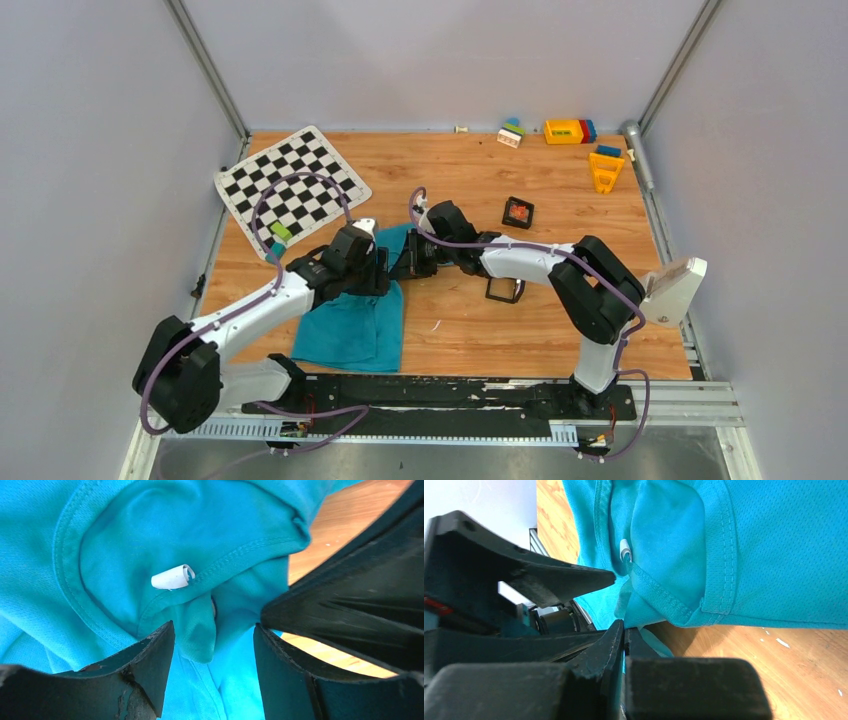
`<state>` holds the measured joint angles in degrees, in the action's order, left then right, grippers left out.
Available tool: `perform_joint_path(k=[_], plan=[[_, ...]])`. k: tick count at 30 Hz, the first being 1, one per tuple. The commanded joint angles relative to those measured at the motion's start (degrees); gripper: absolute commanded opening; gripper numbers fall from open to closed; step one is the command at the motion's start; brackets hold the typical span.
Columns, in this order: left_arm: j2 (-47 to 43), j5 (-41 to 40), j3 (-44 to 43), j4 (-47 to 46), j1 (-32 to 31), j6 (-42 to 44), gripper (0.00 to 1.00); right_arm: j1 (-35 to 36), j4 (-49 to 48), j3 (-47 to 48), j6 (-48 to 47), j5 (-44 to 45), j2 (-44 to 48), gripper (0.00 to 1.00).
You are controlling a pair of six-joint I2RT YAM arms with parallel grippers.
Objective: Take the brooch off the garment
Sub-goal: Adjust the clothes at the center of the board.
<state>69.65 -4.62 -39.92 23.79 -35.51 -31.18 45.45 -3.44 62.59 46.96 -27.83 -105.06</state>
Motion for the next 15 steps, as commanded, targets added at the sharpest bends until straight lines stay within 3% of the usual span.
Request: perform_joint_path(k=[1, 7, 15], plan=[[-5.7, 0.1, -1.0, -1.6, -0.1, -0.7, 0.67, -0.2, -1.5, -0.8, -0.8, -0.2, 2.1, 0.00], [-3.9, -2.7, -2.4, 1.0, 0.0, -0.4, 0.70, -0.2, -1.6, -1.2, -0.8, -0.3, 2.4, 0.00], [6.7, 0.5, -3.2, -2.2, 0.0, 0.1, 0.76, -0.2, -2.1, -1.8, -0.3, -0.3, 2.8, 0.00]])
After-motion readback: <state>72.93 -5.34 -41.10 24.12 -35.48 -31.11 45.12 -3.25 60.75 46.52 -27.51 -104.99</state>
